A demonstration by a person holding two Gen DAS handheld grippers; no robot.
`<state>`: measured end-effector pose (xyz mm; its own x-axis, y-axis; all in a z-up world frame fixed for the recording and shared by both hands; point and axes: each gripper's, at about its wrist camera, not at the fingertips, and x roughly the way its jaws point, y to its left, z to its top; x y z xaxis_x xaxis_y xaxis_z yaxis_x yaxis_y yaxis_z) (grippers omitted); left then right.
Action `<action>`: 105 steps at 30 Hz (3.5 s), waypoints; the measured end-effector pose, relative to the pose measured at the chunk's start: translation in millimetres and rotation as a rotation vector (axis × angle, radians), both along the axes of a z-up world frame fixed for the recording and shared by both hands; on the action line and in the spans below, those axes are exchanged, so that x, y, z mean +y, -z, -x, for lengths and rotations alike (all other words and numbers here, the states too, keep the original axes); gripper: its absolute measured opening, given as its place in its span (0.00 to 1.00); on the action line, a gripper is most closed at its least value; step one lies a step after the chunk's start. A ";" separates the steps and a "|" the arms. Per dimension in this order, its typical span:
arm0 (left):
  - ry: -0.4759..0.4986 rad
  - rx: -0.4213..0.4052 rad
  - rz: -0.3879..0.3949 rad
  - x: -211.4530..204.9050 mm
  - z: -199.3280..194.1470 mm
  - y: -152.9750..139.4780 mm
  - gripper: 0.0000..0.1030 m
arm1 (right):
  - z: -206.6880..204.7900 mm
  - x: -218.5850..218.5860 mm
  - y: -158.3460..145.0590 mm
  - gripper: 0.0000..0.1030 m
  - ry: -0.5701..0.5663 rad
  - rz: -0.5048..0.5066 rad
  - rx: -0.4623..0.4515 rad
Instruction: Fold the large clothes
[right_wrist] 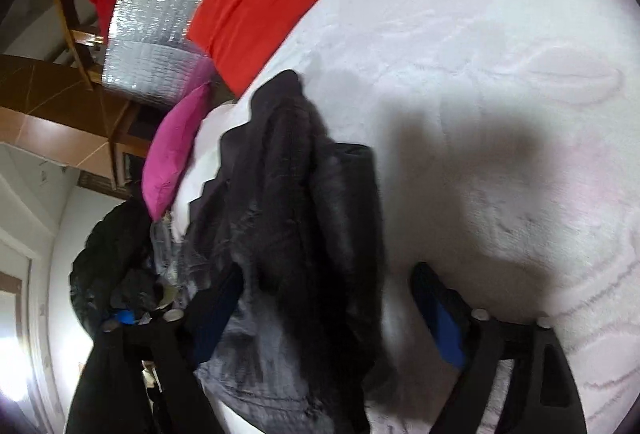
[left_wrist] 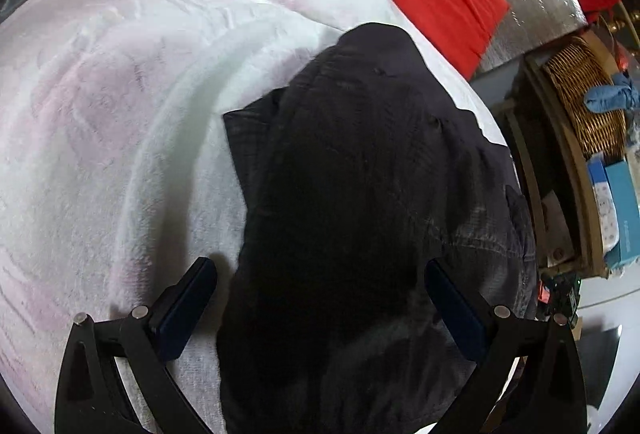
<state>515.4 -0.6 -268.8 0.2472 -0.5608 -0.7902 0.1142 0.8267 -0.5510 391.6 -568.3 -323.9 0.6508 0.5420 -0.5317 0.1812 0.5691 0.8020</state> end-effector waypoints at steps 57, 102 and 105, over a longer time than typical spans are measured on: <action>0.027 -0.196 0.167 -45.7 24.3 -42.2 0.27 | -49.9 105.0 -46.9 0.44 -0.049 0.150 -0.118; -0.063 -0.213 -0.105 -28.0 79.7 -87.2 0.79 | 15.5 61.2 -98.4 0.76 0.151 0.313 -0.087; 0.010 -0.280 -0.238 -56.7 82.6 -86.3 0.79 | -5.2 99.8 -104.9 0.73 0.087 0.478 -0.086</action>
